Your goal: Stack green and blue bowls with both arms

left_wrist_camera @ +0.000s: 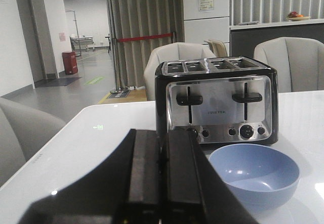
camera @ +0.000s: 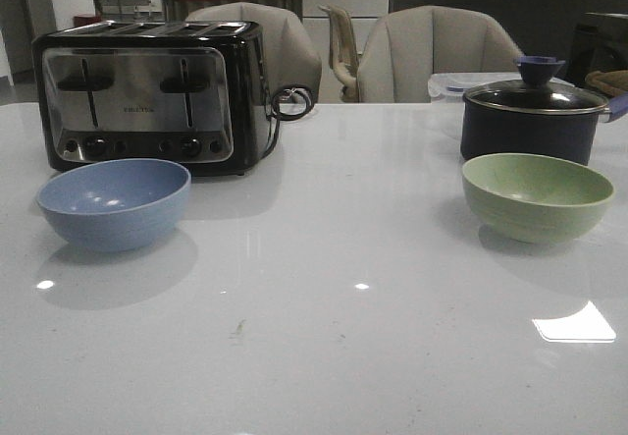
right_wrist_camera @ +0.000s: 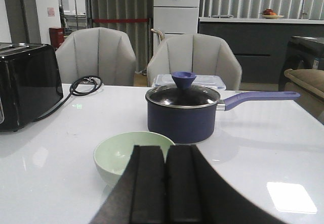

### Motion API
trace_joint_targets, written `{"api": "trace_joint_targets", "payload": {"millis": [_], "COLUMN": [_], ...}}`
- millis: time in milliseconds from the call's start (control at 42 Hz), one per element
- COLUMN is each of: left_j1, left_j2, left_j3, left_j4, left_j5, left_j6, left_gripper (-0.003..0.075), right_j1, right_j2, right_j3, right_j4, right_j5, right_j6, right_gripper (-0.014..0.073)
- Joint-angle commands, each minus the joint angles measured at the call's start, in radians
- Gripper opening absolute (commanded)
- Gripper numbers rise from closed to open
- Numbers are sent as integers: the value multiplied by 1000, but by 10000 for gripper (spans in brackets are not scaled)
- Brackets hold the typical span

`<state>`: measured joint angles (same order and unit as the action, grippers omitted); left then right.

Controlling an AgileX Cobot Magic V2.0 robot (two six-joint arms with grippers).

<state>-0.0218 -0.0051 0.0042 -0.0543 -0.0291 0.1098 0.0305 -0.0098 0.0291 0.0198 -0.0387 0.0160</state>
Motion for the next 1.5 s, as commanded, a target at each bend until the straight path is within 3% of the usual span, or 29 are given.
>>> {"api": "trace_joint_targets", "payload": {"millis": [0, 238, 333, 476, 690, 952, 1238, 1476], "left_j1": [0, 0, 0, -2, -2, -2, -2, -2], "left_j2": [-18, -18, -18, -18, 39, 240, 419, 513], "left_j3": [6, 6, 2, -86, -382, -680, -669, -613], "left_j4": [-9, -9, -6, -6, -6, -28, -100, -100], "left_j5": [-85, -91, -177, -204, 29, 397, 499, 529], "left_j6": [-2, -2, -5, -12, -12, -12, -12, -12], "left_gripper": [98, 98, 98, 98, 98, 98, 98, 98], "right_j1": [-6, -6, -6, -6, -6, -6, -6, -6], "right_j2": [-20, -20, -20, -20, 43, 276, 509, 674], "right_j3": [-5, -6, -20, -139, -426, -691, -728, -728], "right_j4": [-10, -10, -6, -3, -5, -5, -5, -5], "right_j5": [-89, -97, -103, -8, 199, 462, 682, 735], "right_j6": [-4, -4, -4, -4, -4, -4, -4, -4], "right_gripper": [46, 46, 46, 46, 46, 46, 46, 46]}}
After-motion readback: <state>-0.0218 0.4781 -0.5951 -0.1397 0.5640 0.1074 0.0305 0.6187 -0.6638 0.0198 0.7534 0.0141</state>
